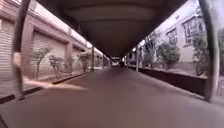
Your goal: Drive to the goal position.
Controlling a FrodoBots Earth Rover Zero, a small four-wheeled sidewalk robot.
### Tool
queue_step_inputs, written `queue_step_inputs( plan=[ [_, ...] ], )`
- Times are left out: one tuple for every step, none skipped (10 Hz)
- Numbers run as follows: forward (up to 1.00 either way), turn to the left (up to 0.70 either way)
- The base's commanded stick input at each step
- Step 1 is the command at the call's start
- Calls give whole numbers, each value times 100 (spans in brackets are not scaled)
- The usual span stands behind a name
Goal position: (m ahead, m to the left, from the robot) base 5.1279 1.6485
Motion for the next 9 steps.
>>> queue_step_inputs(
  plan=[
    [70,0],
    [70,0],
    [70,0],
    [70,0],
    [70,0],
    [70,0],
    [70,0],
    [70,0],
    [70,0]
  ],
)
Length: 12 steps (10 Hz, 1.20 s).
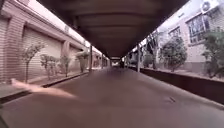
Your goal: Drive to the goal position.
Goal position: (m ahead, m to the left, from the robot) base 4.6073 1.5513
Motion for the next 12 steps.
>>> queue_step_inputs(
  plan=[
    [70,0],
    [70,0],
    [70,0],
    [70,0],
    [70,0],
    [70,0],
    [70,0],
    [70,0],
    [70,0],
    [70,0],
    [70,0],
    [70,0]
  ],
)
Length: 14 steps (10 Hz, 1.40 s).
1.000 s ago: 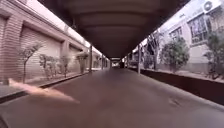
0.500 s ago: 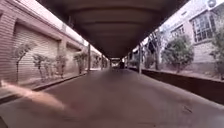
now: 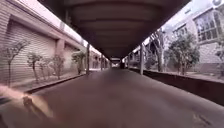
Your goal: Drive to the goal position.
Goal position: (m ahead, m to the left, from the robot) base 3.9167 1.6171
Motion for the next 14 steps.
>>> queue_step_inputs(
  plan=[
    [70,0],
    [70,0],
    [70,0],
    [70,0],
    [70,0],
    [70,0],
    [70,0],
    [70,0],
    [70,0],
    [70,0],
    [70,0],
    [70,0],
    [70,0],
    [70,0]
  ],
)
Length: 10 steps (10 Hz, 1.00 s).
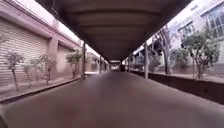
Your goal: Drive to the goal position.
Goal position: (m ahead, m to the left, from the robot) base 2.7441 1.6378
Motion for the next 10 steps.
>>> queue_step_inputs(
  plan=[
    [70,0],
    [70,0],
    [70,0],
    [70,0],
    [70,0],
    [70,0],
    [70,0],
    [70,0],
    [70,0],
    [70,0]
  ],
)
